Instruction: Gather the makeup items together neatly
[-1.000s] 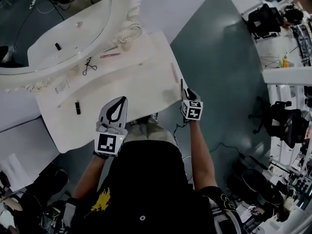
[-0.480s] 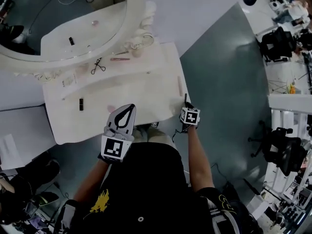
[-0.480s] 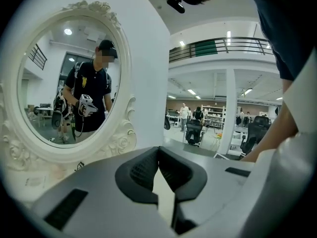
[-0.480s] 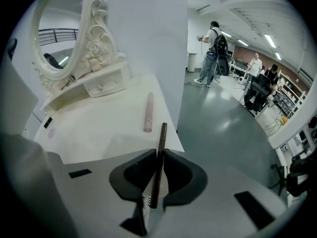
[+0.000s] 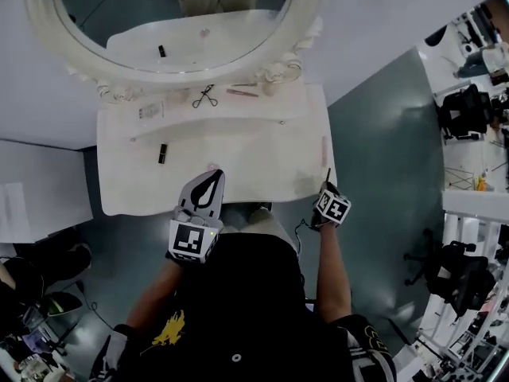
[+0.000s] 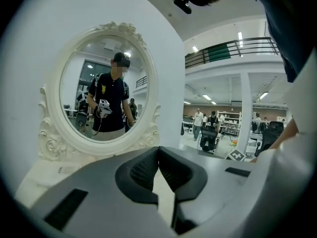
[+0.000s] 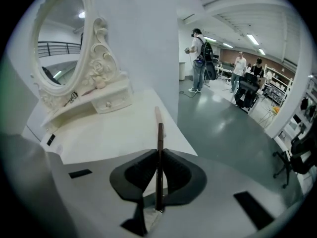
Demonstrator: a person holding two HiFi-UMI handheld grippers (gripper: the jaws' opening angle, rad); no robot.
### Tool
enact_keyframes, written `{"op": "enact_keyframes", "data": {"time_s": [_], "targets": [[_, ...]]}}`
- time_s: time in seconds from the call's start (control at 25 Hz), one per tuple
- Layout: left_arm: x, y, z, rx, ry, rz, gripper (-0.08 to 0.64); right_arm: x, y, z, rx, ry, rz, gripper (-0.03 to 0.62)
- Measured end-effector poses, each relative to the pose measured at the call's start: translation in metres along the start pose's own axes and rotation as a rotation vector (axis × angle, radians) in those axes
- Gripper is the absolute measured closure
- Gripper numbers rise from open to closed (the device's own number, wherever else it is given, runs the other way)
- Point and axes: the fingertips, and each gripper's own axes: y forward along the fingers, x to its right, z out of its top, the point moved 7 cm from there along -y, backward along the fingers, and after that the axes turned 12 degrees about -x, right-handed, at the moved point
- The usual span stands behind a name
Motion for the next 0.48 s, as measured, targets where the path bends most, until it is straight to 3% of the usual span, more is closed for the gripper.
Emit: {"op": "enact_keyframes", "data": {"time_s": [0.2, 0.48], "targets": [[-0.076, -0.041, -0.028, 0.029, 0.003, 0.017, 0.548, -0.098, -0.031, 0.008, 0.133, 0.029, 0.087, 0.535], [-0.141, -0.077, -0.043, 0.082, -0.05, 0.101, 0.548, -0.256, -0.045, 0.031, 0.202, -0.128, 0.277, 0.535]]}}
